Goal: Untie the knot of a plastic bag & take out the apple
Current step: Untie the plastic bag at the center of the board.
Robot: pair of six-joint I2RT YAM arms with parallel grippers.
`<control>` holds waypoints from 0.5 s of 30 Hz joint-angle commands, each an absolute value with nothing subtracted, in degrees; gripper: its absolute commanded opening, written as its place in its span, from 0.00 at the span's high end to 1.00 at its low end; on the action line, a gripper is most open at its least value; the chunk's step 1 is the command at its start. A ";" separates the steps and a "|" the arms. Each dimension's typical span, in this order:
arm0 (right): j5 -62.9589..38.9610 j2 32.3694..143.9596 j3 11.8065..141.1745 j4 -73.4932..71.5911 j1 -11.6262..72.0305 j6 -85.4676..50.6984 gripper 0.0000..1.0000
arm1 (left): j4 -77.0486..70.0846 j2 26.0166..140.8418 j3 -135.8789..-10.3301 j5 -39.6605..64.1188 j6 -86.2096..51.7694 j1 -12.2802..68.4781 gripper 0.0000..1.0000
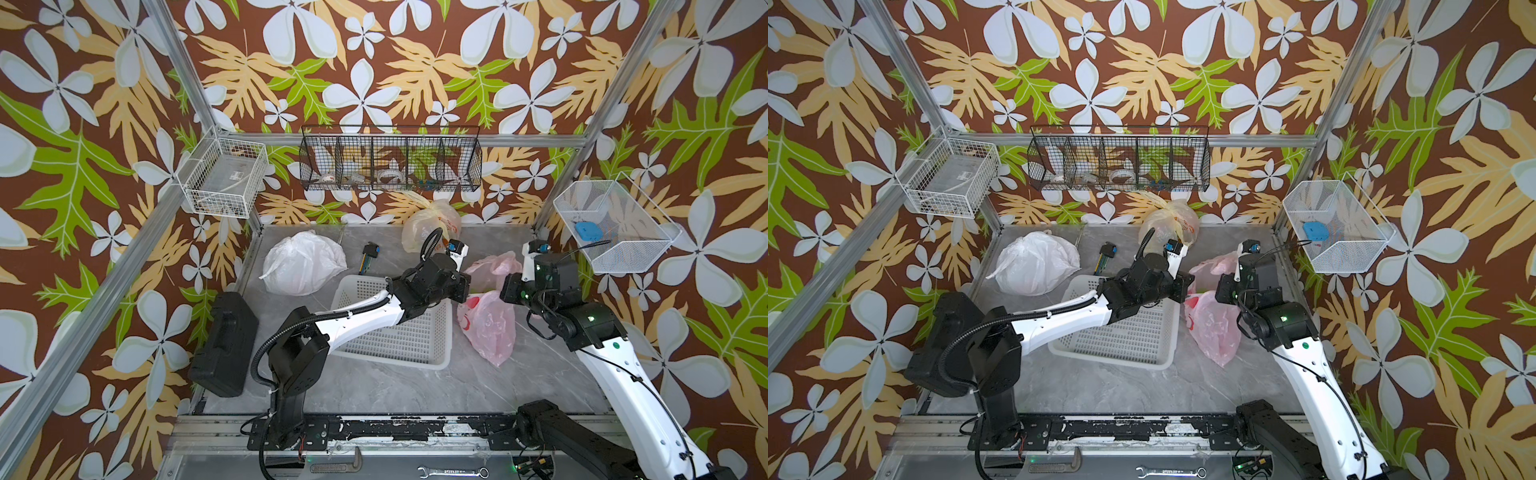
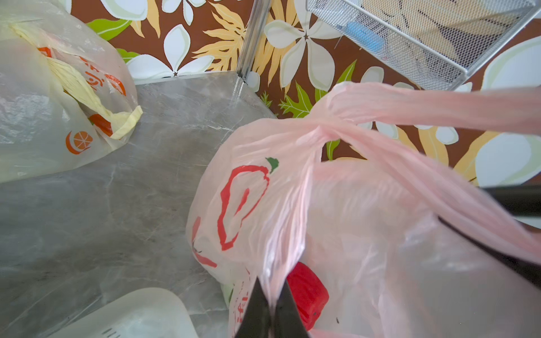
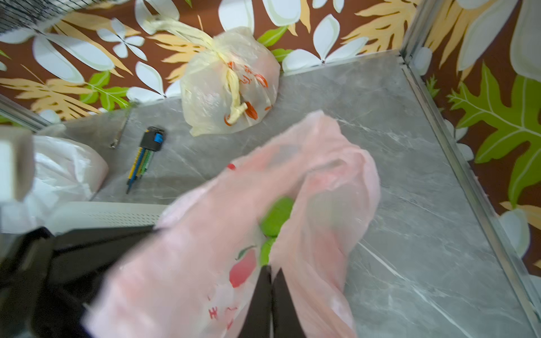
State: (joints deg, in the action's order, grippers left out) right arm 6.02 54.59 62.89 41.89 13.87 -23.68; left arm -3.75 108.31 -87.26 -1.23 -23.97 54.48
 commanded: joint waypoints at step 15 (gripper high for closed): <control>0.94 46.59 32.83 47.38 16.17 -36.97 0.92 | -5.20 111.24 -85.32 -3.21 -22.93 53.83 0.84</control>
State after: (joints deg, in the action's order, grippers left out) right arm 0.32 46.04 33.08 45.91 16.01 -35.79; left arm -4.47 112.46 -85.34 -1.78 -24.03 54.04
